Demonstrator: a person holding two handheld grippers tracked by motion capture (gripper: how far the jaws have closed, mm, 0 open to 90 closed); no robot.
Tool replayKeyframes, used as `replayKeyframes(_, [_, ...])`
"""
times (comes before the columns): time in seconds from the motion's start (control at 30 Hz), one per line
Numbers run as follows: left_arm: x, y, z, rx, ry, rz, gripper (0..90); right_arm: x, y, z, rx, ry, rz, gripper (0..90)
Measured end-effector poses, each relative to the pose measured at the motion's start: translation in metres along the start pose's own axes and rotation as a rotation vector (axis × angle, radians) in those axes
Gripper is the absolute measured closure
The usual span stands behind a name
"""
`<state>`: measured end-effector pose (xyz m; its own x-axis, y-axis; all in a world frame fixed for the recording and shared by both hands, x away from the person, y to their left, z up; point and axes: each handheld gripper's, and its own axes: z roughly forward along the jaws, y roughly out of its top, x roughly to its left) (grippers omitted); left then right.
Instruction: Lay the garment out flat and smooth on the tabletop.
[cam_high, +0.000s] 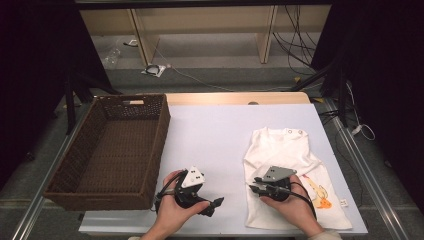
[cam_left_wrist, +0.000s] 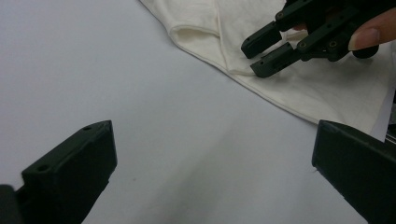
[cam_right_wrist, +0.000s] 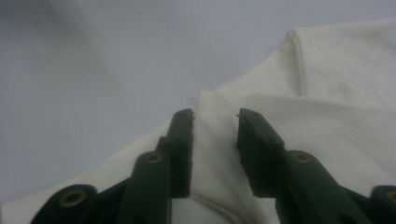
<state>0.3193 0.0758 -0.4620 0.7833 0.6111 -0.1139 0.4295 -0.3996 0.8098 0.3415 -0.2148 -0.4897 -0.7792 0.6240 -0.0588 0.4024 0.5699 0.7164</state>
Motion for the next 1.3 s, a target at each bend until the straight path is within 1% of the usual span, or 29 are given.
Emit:
replayKeyframes(0.03, [0.0, 0.0, 0.0, -0.002, 0.001, -0.001, 0.0, 0.0, 0.0, 0.0, 0.006, 0.005, 0.0, 73.4])
replayKeyframes(0.07, [0.0, 0.0, 0.0, 0.0, 0.003, 0.002, 0.0, 0.0, 0.0, -0.001, 0.011, 0.008, 0.022, 80.8])
replayKeyframes(0.1, [0.0, 0.0, 0.0, 0.001, 0.005, 0.004, 0.0, 0.0, 0.0, -0.001, 0.011, 0.008, 0.022, 80.8])
replayKeyframes(0.13, [-0.001, 0.0, 0.0, 0.001, 0.006, 0.005, 0.0, -0.001, 0.001, 0.0, 0.015, 0.016, 0.033, 84.1])
replayKeyframes(0.17, [-0.001, 0.001, -0.001, 0.001, 0.008, 0.01, 0.0, -0.001, 0.002, 0.0, 0.019, 0.023, 0.05, 85.1])
replayKeyframes(0.2, [-0.001, 0.001, -0.001, 0.001, 0.008, 0.01, 0.0, -0.001, 0.002, 0.0, 0.019, 0.023, 0.05, 85.1])
replayKeyframes(0.23, [-0.002, 0.001, -0.001, -0.007, 0.01, 0.008, 0.0, -0.004, 0.002, 0.0, 0.022, 0.034, 0.067, 86.3])
replayKeyframes(0.3, [-0.002, 0.002, -0.002, -0.011, 0.01, 0.014, 0.0, -0.005, 0.002, 0.001, 0.017, 0.038, 0.075, 86.7])
replayKeyframes(0.33, [-0.002, 0.002, -0.002, -0.015, 0.011, 0.014, 0.0, -0.005, 0.002, 0.0, 0.013, 0.038, 0.087, 87.3])
replayKeyframes(0.4, [-0.002, 0.002, -0.003, -0.022, 0.01, 0.01, 0.0, -0.005, 0.002, 0.0, 0.009, 0.037, 0.087, 87.7])
replayKeyframes(0.5, [-0.002, 0.002, -0.004, -0.029, 0.01, 0.01, 0.0, -0.005, 0.004, -0.004, -0.013, 0.031, 0.091, 88.5])
replayKeyframes(0.57, [-0.001, 0.003, -0.005, -0.034, 0.011, 0.012, 0.0, -0.006, 0.007, -0.009, -0.048, 0.016, 0.088, 88.6])
replayKeyframes(0.6, [-0.001, 0.003, -0.005, -0.035, 0.011, 0.011, 0.0, -0.007, 0.009, -0.014, -0.073, 0.0, 0.091, 88.6])
replayKeyframes(0.63, [0.0, 0.003, -0.005, -0.035, 0.011, 0.012, 0.0, -0.007, 0.009, -0.014, -0.073, 0.0, 0.091, 88.6])
replayKeyframes(0.73, [0.0, 0.003, -0.005, -0.034, 0.011, 0.018, 0.0, -0.01, 0.011, -0.02, -0.109, -0.03, 0.094, 88.6])
replayKeyframes(0.77, [0.0, 0.004, -0.006, -0.036, 0.015, 0.025, 0.0, -0.011, 0.012, -0.022, -0.114, -0.034, 0.088, 88.5])
replayKeyframes(0.83, [0.0, 0.006, -0.009, -0.041, 0.021, 0.038, 0.4, -0.012, 0.013, -0.024, -0.126, -0.046, 0.095, 88.5])
replayKeyframes(0.9, [0.001, 0.011, -0.015, -0.061, 0.028, 0.044, 0.7, -0.012, 0.013, -0.026, -0.133, -0.052, 0.094, 88.5])
replayKeyframes(1.03, [0.003, 0.013, -0.021, -0.076, 0.037, 0.045, 1.5, -0.013, 0.014, -0.028, -0.143, -0.061, 0.092, 88.5])
replayKeyframes(1.2, [0.008, 0.015, -0.027, -0.077, 0.046, 0.043, 2.1, -0.017, 0.016, -0.034, -0.165, -0.076, 0.094, 88.6])
replayKeyframes(1.3, [0.011, 0.017, -0.032, -0.084, 0.054, 0.045, 5.9, -0.021, 0.017, -0.041, -0.187, -0.096, 0.107, 88.6])
